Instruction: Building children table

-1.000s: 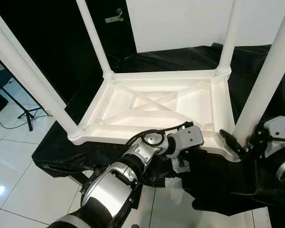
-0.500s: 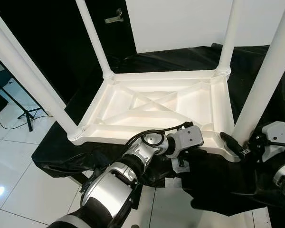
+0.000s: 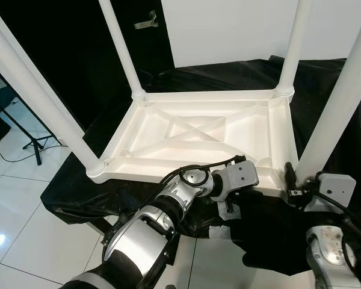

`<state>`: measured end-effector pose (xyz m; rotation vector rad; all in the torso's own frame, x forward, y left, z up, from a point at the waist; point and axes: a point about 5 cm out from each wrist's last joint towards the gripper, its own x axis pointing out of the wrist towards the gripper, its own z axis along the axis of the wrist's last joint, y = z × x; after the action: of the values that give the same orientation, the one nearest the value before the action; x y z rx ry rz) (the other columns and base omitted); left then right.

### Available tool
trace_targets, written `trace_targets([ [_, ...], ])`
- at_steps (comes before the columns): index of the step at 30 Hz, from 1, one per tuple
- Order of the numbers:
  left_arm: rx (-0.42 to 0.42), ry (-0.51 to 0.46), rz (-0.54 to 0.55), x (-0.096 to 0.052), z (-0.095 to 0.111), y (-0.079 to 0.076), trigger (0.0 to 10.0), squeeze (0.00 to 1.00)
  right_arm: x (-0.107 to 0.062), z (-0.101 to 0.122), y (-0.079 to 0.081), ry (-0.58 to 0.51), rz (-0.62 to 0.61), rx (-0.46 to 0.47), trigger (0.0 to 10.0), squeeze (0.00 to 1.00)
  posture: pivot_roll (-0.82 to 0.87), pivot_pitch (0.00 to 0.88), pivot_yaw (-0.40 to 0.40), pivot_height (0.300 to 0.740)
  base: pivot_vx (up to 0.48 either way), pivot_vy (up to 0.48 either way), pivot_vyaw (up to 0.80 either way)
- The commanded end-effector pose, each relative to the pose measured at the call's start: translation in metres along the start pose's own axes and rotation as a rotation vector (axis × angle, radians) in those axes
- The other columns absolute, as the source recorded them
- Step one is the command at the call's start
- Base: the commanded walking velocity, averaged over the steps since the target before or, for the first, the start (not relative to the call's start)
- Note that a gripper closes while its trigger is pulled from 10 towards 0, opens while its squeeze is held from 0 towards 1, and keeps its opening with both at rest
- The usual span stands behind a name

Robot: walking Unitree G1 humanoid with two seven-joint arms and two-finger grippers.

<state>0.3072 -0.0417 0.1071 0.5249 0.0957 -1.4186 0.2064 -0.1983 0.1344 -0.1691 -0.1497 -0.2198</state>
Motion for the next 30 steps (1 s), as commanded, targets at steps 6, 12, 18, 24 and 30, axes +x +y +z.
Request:
trace_targets([
  [6,-0.078,0.068,0.05,0.005,-0.02,-0.013,10.0,0.0,-0.008,-0.017,-0.004,0.081,-0.017,-0.066,10.0,0.0,-0.05,0.0,0.118,0.74,0.0,0.0,0.0],
  [12,-0.072,0.062,0.05,0.006,-0.016,-0.012,10.0,0.0,0.002,-0.016,0.0,0.054,0.111,-0.065,10.0,0.53,-0.06,0.0,0.122,0.74,0.0,0.0,0.0],
  [18,-0.077,0.063,0.049,0.006,-0.019,-0.013,10.0,0.0,0.022,-0.011,-0.021,0.052,0.25,-0.059,10.0,0.0,-0.06,0.0,0.117,0.74,0.0,0.0,0.0],
  [24,-0.082,0.062,0.049,0.006,-0.019,-0.014,10.0,0.0,0.023,-0.008,-0.024,0.055,0.392,-0.079,10.0,0.0,-0.06,0.0,0.116,0.74,0.0,0.0,0.0],
  [30,-0.085,0.06,0.05,0.006,-0.019,-0.014,10.0,0.0,0.021,-0.008,-0.026,0.083,0.513,-0.077,0.0,0.0,-0.05,0.0,0.113,0.74,0.0,0.0,0.0],
])
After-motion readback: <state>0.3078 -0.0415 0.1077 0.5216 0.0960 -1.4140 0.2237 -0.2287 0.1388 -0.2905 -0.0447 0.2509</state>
